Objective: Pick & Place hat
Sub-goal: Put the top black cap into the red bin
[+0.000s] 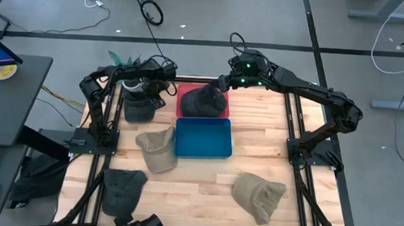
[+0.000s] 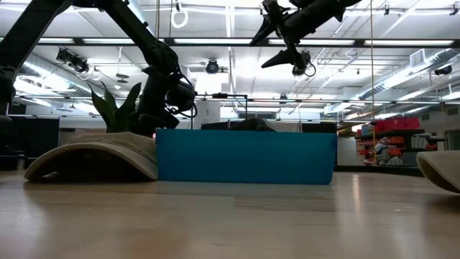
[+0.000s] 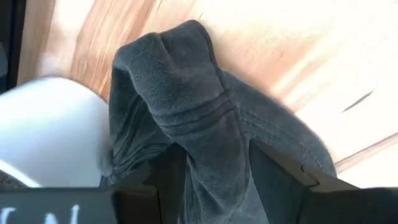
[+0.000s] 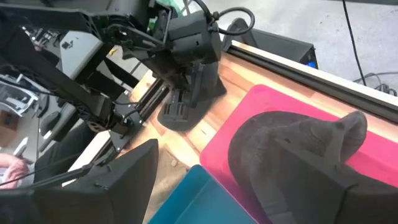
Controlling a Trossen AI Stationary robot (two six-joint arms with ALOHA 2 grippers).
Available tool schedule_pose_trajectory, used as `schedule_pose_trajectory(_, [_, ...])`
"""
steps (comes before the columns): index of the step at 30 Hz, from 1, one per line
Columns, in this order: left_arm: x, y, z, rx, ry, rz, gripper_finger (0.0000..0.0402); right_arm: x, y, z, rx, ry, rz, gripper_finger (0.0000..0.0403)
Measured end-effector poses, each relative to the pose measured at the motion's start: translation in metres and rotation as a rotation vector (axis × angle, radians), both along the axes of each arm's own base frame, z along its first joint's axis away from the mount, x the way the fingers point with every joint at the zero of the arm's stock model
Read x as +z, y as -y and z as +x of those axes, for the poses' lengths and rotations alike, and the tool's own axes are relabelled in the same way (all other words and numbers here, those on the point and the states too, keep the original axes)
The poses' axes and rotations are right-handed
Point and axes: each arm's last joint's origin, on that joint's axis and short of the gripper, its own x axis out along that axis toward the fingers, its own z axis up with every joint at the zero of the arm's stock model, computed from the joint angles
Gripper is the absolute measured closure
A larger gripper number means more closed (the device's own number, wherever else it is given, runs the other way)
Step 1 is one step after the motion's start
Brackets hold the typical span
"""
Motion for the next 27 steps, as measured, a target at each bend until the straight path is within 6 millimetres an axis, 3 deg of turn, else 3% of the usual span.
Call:
schedule_pose_trajectory(5, [0.000,0.002,0.003,-0.042,0.018,-0.018,0.0258,0.002,0.001,0.001,0.000,0.025,-0.012,0.0092])
schedule_pose_trajectory(11, [0.000,0.006,0.005,-0.088,0.008,-0.031,0.0387,0.002,0.001,0.001,0.001,0.025,-0.015,0.0092])
schedule_pose_trajectory(16, [0.007,0.014,0.002,-0.138,-0.065,-0.045,0.0396,0.002,0.001,0.001,0.005,0.022,-0.019,0.0092])
schedule_pose_trajectory(20, [0.030,0.027,-0.002,-0.210,-0.091,-0.005,0.0398,0.002,0.001,0.001,0.019,0.016,-0.035,0.0092])
schedule_pose_trajectory(27, [0.090,0.060,-0.018,-0.268,0.021,0.129,0.0399,0.002,0.003,-0.001,0.035,0.016,-0.047,0.0092])
